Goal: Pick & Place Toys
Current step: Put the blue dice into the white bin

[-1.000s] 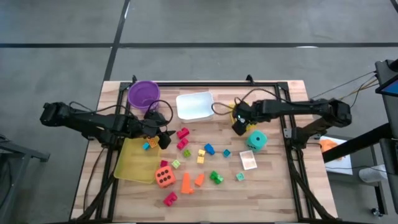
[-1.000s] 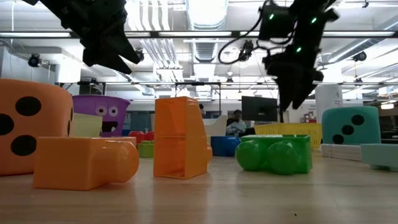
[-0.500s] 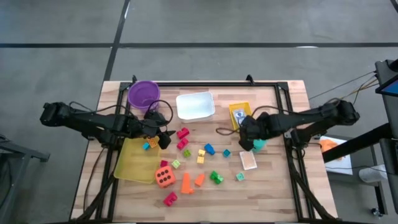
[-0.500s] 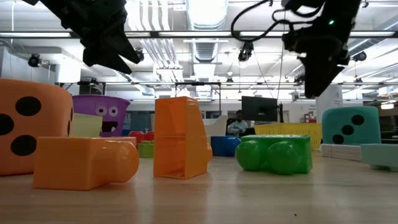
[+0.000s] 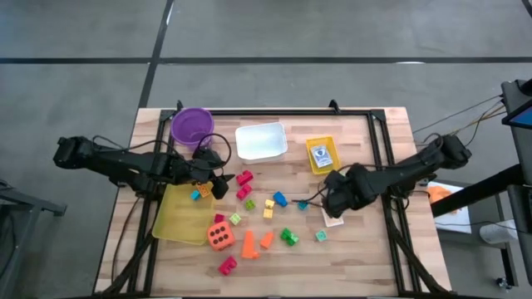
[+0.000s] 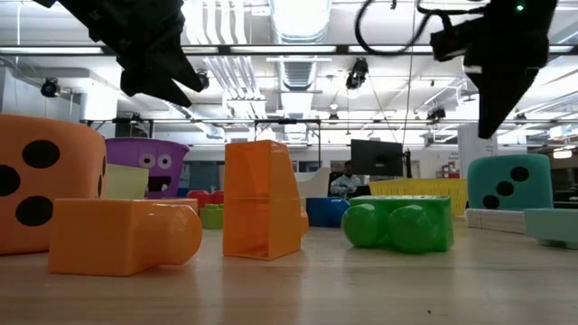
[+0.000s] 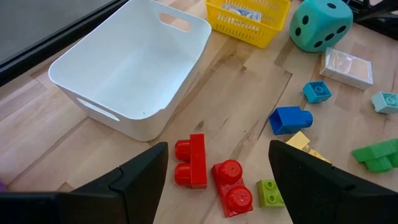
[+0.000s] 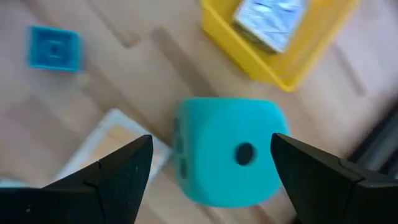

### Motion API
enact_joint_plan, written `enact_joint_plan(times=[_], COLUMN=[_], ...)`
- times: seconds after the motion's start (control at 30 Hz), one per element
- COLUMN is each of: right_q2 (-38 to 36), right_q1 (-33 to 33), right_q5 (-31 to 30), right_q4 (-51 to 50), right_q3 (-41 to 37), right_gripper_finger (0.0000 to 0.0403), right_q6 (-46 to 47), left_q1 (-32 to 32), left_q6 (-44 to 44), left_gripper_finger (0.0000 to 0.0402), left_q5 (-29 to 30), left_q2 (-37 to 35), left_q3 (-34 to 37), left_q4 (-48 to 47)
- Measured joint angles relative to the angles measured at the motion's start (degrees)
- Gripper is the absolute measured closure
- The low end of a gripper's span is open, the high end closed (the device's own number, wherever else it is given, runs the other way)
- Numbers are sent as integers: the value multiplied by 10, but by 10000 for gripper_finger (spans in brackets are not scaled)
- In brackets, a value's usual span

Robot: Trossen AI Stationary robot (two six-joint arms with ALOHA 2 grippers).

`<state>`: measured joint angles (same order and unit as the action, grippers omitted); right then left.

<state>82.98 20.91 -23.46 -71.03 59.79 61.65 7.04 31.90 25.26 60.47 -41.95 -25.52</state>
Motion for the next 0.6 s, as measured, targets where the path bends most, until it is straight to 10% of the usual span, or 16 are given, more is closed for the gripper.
enact_joint_plan(times=[0.6], right_q2=[80], right_q1=[11], right_q5=[-20], right_q4=[-33], right_q3=[50], right_gripper_finger=[80], right_q6=[0], left_q1=[0], left_q6=[0], left_gripper_finger=[119], left_q5=[0], left_q2=[0], left_q3=[0], left_q4=[0])
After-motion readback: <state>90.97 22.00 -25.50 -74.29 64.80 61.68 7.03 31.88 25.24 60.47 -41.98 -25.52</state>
